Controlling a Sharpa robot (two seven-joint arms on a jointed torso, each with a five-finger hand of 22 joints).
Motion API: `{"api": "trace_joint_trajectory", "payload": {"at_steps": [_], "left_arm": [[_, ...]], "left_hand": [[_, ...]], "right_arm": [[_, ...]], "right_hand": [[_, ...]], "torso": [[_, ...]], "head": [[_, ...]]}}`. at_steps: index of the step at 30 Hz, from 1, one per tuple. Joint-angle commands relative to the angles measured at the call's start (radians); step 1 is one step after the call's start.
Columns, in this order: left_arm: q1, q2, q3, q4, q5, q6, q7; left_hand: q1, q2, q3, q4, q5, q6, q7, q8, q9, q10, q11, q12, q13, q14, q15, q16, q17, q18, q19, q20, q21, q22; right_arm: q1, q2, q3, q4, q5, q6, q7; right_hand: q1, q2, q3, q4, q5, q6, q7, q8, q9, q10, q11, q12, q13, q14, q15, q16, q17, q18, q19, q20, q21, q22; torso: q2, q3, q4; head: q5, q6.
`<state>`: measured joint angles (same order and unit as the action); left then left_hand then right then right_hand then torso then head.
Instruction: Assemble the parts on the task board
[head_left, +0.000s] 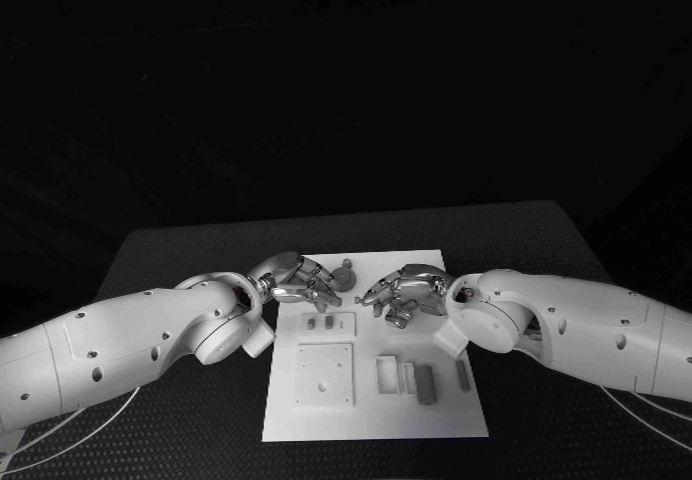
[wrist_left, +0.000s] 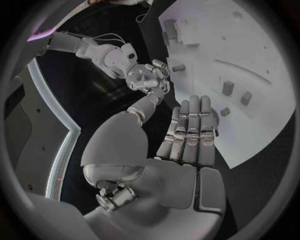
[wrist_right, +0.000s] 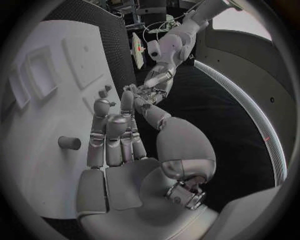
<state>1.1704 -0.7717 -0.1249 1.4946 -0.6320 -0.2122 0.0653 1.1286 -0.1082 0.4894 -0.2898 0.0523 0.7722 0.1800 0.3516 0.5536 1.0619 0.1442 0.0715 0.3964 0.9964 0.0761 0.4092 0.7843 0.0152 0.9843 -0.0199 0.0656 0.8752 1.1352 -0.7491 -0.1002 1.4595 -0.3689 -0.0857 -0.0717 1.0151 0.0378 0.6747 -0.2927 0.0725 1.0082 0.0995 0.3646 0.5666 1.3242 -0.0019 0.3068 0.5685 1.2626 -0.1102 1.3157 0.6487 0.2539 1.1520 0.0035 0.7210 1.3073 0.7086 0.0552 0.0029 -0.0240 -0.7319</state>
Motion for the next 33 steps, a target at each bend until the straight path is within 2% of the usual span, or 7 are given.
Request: {"api": "trace_joint_trajectory", "payload": {"at_steps": [1, 6, 14, 24, 33], "left_arm": [[0.000, 0.001, -0.002, 0.001, 0.228, -0.004, 0.079], [0.000, 0.002, -0.002, 0.004, 0.282, 0.034, 0.103], [0.000, 0.004, -0.003, 0.006, 0.310, 0.063, 0.116], [0.000, 0.006, -0.003, 0.008, 0.301, 0.079, 0.113], [0.000, 0.008, -0.003, 0.009, 0.287, 0.067, 0.108]], "left_hand": [[0.019, 0.005, 0.011, 0.000, -0.002, 0.008, -0.008, 0.005, -0.003, 0.013, -0.003, 0.002, -0.006, 0.012, 0.003, -0.010, -0.004, 0.010, 0.003, 0.002, 0.002, -0.007], [0.023, 0.013, 0.013, 0.000, -0.001, 0.035, -0.018, 0.006, -0.014, 0.016, -0.011, -0.005, -0.029, 0.025, -0.002, -0.028, -0.012, 0.008, 0.010, 0.000, 0.000, -0.026], [0.026, 0.021, 0.012, -0.001, -0.001, 0.060, -0.019, 0.000, -0.028, 0.027, -0.013, -0.006, -0.057, 0.040, -0.007, -0.042, -0.017, 0.006, 0.019, -0.004, 0.001, -0.050], [0.036, 0.029, 0.015, -0.001, -0.001, 0.068, -0.011, -0.019, -0.051, 0.014, -0.001, -0.007, -0.102, 0.054, -0.008, -0.056, -0.019, 0.002, 0.028, -0.007, 0.001, -0.079], [0.029, 0.019, 0.005, 0.000, -0.002, 0.070, -0.001, -0.029, -0.060, 0.011, 0.012, -0.008, -0.126, 0.057, -0.004, -0.065, -0.020, 0.002, 0.030, -0.006, 0.001, -0.094]], "right_arm": [[-0.001, 0.000, 0.003, -0.001, 0.034, 0.035, 0.064], [-0.001, 0.002, 0.009, -0.002, 0.034, 0.040, 0.076], [-0.001, 0.007, 0.017, 0.000, 0.035, 0.045, 0.090], [-0.001, 0.009, 0.020, 0.001, 0.035, 0.042, 0.096], [-0.001, 0.011, 0.022, 0.004, 0.036, 0.041, 0.106]], "right_hand": [[0.006, 0.002, -0.002, 0.000, 0.004, 0.006, -0.002, 0.002, 0.071, 0.001, -0.004, 0.003, 0.002, -0.003, -0.006, -0.006, 0.000, 0.008, 0.004, -0.001, 0.003, 0.018], [0.006, 0.003, -0.002, 0.000, 0.004, 0.005, -0.001, 0.001, 0.072, 0.000, -0.004, 0.002, 0.003, -0.003, -0.006, -0.007, 0.000, 0.008, 0.003, -0.001, 0.002, 0.018], [0.005, 0.004, -0.002, 0.000, 0.004, 0.004, -0.001, 0.000, 0.073, -0.001, -0.004, 0.002, 0.006, -0.004, -0.006, -0.008, 0.000, 0.008, 0.003, 0.000, 0.002, 0.018], [0.005, 0.005, -0.002, 0.000, 0.004, 0.003, -0.001, 0.000, 0.074, -0.001, -0.004, 0.001, 0.008, -0.004, -0.006, -0.008, 0.000, 0.008, 0.003, -0.001, 0.002, 0.018], [0.005, 0.006, -0.002, -0.001, 0.004, 0.003, -0.001, 0.000, 0.075, -0.002, -0.004, 0.001, 0.009, -0.004, -0.006, -0.008, 0.000, 0.008, 0.002, -0.001, 0.002, 0.018]], "torso": [[0.000, -0.0003, -0.0001], [0.000, 0.0000, -0.0001], [0.000, 0.0001, -0.0009], [0.000, 0.0005, -0.0006], [0.000, 0.0003, -0.0009]], "head": [[0.000, 0.005], [0.000, 0.009], [0.000, 0.012], [-0.001, 0.012], [-0.001, 0.012]]}}
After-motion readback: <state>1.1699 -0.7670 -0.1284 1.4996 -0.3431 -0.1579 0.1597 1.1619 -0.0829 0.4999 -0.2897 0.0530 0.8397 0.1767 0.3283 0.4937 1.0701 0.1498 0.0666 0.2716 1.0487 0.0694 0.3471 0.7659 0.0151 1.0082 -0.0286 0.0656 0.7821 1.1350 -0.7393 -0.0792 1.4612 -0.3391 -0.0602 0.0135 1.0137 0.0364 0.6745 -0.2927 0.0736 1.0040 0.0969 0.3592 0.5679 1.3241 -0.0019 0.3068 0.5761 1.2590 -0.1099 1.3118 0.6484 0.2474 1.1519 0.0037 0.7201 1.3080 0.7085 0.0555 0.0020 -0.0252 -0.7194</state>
